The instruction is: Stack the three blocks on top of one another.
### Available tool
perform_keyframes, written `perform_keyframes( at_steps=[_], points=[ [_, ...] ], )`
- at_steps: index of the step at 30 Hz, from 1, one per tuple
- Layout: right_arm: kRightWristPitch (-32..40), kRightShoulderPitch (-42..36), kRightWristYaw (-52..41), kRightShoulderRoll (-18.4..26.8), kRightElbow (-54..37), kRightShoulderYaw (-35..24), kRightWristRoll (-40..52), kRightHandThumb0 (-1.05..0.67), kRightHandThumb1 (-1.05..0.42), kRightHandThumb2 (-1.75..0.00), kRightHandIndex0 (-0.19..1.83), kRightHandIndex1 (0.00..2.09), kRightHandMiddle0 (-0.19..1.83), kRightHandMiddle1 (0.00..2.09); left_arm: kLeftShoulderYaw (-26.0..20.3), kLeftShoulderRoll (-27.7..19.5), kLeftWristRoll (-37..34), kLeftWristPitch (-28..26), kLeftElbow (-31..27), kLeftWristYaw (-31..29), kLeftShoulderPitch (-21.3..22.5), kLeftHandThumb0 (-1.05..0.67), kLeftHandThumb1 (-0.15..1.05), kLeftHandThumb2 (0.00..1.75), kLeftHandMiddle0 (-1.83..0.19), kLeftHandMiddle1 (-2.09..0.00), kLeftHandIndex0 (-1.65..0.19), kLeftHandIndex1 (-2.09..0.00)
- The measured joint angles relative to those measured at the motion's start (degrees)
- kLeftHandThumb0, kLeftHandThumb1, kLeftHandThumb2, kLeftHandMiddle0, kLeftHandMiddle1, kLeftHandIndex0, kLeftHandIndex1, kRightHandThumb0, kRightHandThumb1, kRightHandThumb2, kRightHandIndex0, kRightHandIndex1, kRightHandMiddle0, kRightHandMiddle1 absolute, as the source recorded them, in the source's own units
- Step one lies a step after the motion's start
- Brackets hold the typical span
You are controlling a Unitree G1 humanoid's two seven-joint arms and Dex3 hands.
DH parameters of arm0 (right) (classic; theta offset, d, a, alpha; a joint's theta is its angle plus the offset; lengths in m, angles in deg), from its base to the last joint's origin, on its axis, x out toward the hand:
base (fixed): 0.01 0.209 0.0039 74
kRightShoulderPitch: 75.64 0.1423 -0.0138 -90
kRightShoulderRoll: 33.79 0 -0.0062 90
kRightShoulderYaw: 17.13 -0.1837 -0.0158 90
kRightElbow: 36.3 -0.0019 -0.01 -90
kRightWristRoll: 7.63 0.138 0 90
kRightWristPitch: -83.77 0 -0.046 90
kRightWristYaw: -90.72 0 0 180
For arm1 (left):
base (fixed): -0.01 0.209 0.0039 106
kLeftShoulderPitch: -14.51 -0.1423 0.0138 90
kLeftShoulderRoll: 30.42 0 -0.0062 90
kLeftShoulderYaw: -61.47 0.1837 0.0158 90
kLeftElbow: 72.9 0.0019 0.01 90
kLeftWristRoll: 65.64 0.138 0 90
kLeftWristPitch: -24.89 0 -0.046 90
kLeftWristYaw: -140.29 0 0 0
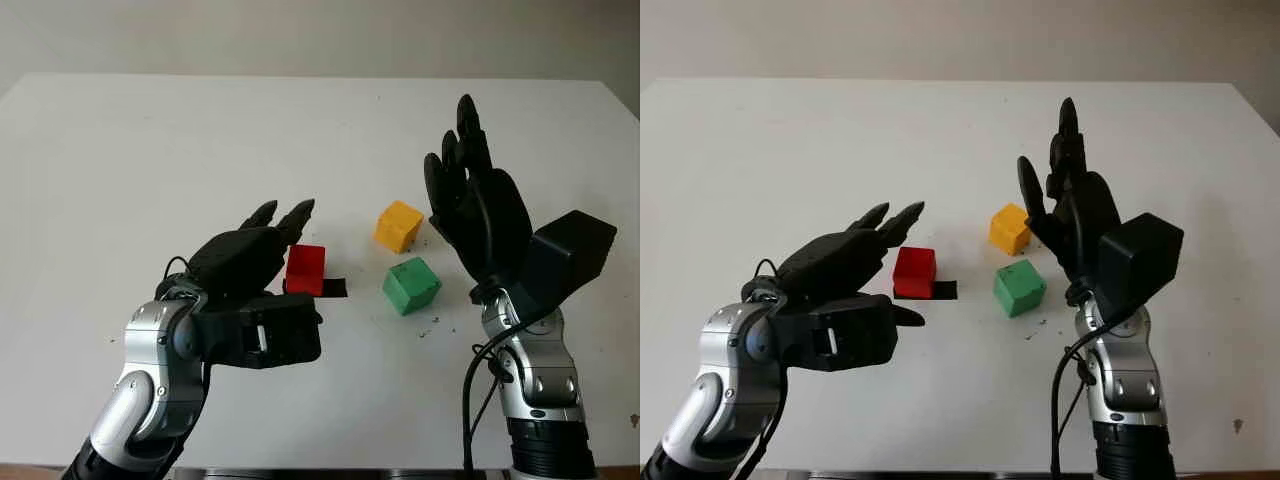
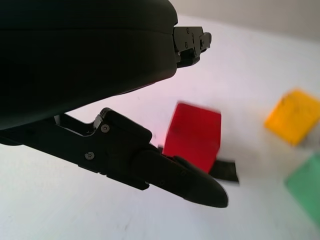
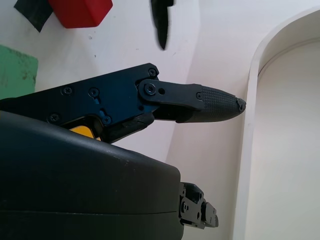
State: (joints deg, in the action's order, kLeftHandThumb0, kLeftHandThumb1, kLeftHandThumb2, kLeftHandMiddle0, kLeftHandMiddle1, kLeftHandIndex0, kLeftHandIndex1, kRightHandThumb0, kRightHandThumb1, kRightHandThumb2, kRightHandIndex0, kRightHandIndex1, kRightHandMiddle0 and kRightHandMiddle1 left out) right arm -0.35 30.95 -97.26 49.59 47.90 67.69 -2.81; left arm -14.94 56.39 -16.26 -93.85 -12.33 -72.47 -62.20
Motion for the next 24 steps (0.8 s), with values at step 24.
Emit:
perform_keyframes(
  at_steps=[24],
  points=[
    [-16.9, 28.4, -19.3, 31.9, 26.3, 6.6, -20.0, -0.77, -0.8, -0.03, 0.0, 0.09, 0.19, 0.17, -28.9, 8.0, -48.3, 19.5, 25.3, 25.6, 7.0, -0.76, 1.05, 0.59, 0.19, -0.01, 0.19, -0.01]
  ],
)
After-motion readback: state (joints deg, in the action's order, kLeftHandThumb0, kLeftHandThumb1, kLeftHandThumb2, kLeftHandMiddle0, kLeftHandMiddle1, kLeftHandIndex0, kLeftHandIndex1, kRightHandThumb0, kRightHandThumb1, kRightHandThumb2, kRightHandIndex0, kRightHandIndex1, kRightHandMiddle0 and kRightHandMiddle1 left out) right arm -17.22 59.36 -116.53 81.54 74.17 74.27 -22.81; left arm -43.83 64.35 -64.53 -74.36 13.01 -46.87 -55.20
